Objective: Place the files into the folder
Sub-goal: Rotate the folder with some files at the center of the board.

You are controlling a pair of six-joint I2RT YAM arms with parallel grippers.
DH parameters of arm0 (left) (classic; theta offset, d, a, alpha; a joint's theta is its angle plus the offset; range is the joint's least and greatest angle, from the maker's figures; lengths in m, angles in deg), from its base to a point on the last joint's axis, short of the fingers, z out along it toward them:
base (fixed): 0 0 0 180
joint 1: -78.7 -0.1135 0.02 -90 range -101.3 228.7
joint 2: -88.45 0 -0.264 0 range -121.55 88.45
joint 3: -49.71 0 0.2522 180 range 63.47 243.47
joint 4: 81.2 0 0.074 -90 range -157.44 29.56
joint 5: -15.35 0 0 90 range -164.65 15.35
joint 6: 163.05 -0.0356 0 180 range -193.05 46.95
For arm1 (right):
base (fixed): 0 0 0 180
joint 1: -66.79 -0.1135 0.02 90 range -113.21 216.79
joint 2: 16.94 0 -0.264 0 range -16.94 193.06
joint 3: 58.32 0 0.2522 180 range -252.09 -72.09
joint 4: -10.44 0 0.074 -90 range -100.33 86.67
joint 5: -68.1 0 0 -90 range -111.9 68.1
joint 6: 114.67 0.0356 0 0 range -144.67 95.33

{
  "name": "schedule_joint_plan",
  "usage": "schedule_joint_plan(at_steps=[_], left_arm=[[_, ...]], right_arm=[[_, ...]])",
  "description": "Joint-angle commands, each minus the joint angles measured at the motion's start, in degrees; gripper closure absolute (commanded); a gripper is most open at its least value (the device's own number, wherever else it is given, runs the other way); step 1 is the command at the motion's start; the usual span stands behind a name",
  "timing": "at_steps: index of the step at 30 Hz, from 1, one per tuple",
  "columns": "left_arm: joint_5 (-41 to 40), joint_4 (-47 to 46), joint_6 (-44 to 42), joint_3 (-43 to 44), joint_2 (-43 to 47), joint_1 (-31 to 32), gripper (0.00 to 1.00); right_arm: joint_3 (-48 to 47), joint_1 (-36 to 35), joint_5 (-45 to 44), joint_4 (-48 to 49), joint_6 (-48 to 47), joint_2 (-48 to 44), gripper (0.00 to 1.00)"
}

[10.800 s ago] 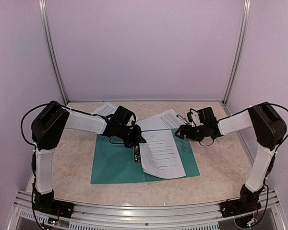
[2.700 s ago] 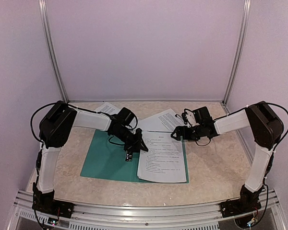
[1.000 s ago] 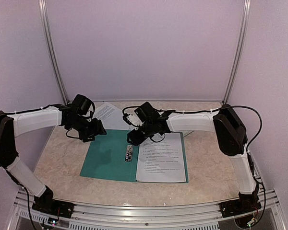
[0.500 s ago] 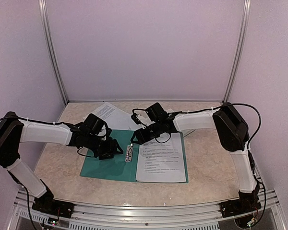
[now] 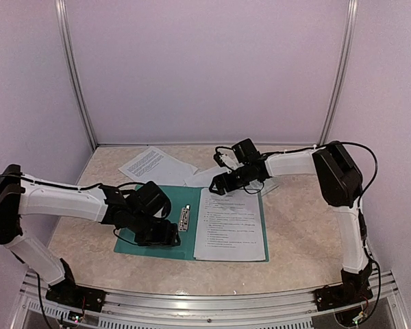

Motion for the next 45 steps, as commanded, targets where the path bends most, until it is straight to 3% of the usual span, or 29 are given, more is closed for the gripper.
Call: schedule_joint_plan(at_steps=[1,12,18,26,39,45], left_arm=[[-7.6,9.1,1.8,0.9,3.0,4.9,0.22],[-8.9,11.3,4.1,2.4,-2.1,7.2,0.22],[-8.8,12.7,5.0,3.7,-5.8,6.8,0.22],[-9.1,14.6,7.7,1.6,-4.2,5.3,0.23],[-11.1,17.9,7.4,0.2,-2.2,-4.0,0.24],[-13.5,21.4,4.1,3.0,0.0,-6.4,0.23]], right_arm=[[0.6,2.3,-1.1,-2.9,-3.7,-2.2,0.17],[1.1,5.4,-1.2,-7.8,-6.4,-1.6,0.18],[7.4,5.4,0.7,-8.0,-6.5,-5.9,0.23],[18.9,5.4,3.7,-5.5,-5.0,-13.3,0.27],[30.5,-1.1,8.0,-2.9,-0.8,-23.2,0.32],[31.2,-3.7,3.5,-3.7,1.4,-26.1,0.34]])
